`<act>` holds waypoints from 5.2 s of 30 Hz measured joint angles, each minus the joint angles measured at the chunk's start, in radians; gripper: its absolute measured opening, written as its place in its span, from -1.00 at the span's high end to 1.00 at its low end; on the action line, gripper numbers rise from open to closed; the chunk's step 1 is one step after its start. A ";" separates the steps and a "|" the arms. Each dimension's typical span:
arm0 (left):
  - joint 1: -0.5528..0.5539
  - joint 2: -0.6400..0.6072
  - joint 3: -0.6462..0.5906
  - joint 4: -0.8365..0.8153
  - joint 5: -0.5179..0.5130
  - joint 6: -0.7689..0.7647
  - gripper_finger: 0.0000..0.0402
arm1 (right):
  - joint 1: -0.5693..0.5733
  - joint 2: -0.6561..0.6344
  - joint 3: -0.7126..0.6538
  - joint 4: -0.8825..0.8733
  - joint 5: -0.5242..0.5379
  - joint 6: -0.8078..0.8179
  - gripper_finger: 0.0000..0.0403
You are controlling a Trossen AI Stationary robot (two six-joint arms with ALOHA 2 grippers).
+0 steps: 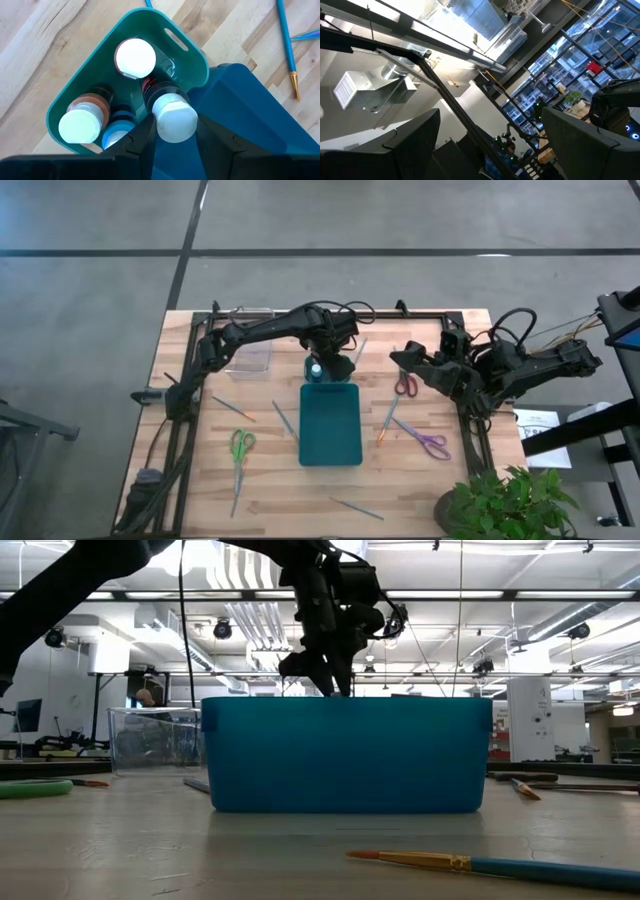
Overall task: Pick & Place Paint Supplies
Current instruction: Put the black paint bottle into the green bin, then put the green scissors into the transparent bin
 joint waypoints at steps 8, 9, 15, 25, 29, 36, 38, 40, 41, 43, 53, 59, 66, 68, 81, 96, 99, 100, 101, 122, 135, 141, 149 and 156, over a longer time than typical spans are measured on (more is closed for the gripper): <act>0.001 0.000 0.000 0.000 -0.003 0.000 0.37 | 0.000 0.000 0.000 0.000 0.000 0.000 -0.71; 0.001 0.000 0.000 -0.001 -0.003 0.000 0.37 | 0.000 0.000 0.000 0.000 0.000 0.000 -0.71; 0.002 0.000 -0.040 0.000 0.007 0.000 0.37 | 0.000 0.000 0.000 0.000 0.000 0.000 -0.71; 0.002 0.001 -0.065 0.026 0.016 0.000 0.37 | 0.000 0.000 0.000 0.000 0.000 0.000 -0.71; 0.002 0.001 -0.065 0.035 0.016 0.000 0.37 | 0.000 0.000 0.000 0.000 0.000 0.000 -0.71; 0.003 0.001 -0.065 0.045 0.039 0.021 0.37 | 0.000 0.000 0.000 0.000 0.000 0.000 -0.71; 0.003 0.001 -0.065 0.045 0.040 0.027 0.37 | 0.000 0.000 0.000 0.000 0.000 0.000 -0.71; 0.003 0.001 -0.065 0.046 0.049 0.045 0.33 | 0.000 0.000 0.000 0.000 0.000 0.000 -0.71; 0.003 0.001 -0.065 0.048 0.051 0.050 0.30 | 0.000 0.000 0.000 0.000 0.000 0.000 -0.71; 0.003 0.001 -0.065 0.049 0.051 0.051 0.21 | 0.000 0.000 0.000 0.000 0.000 0.000 -0.71; 0.003 0.001 -0.063 0.063 0.067 0.050 -0.17 | 0.000 0.000 0.000 0.000 -0.001 0.000 -0.71; 0.003 0.001 -0.063 0.066 0.085 0.050 -0.19 | 0.000 0.000 0.000 0.000 -0.001 0.000 -0.71; 0.003 -0.006 -0.063 0.061 0.088 0.060 -0.19 | 0.000 0.000 0.000 0.000 -0.002 0.000 -0.71; 0.004 -0.014 -0.063 0.050 0.088 0.077 -0.19 | 0.000 -0.001 0.000 0.001 -0.001 0.000 -0.71; 0.013 -0.093 -0.063 -0.005 0.101 0.162 -0.19 | 0.000 -0.002 0.000 0.002 -0.002 0.000 -0.71; -0.123 -0.397 -0.141 -0.322 0.311 0.444 -0.19 | 0.000 -0.003 0.000 0.051 -0.021 -0.037 -0.71; -0.178 -0.500 -0.262 -0.330 0.227 0.420 -0.19 | 0.000 -0.002 0.000 0.051 -0.021 -0.037 -0.71; -0.197 -0.535 -0.316 -0.331 0.200 0.381 -0.19 | 0.000 -0.002 0.000 0.053 -0.021 -0.037 -0.71; -0.214 -0.573 -0.370 -0.328 0.191 0.347 -0.19 | 0.000 -0.003 0.001 0.056 -0.021 -0.037 -0.71; -0.708 -0.929 -1.058 0.135 -0.024 -0.158 -0.19 | 0.000 -0.001 0.000 0.085 0.020 -0.033 -0.71; -0.701 -0.937 -1.299 0.502 -0.045 -0.499 -0.18 | 0.000 -0.001 0.000 0.084 0.044 -0.032 -0.71; -0.698 -0.938 -1.374 0.484 0.036 -0.825 -0.04 | 0.000 -0.001 0.000 0.083 0.043 -0.014 -0.71; -0.729 -0.938 -1.421 0.504 0.141 -1.269 0.23 | 0.000 -0.001 0.000 0.081 0.038 -0.014 -0.71; -0.747 -0.938 -1.421 0.505 0.094 -1.360 0.36 | 0.001 -0.001 0.000 0.081 0.025 -0.009 -0.71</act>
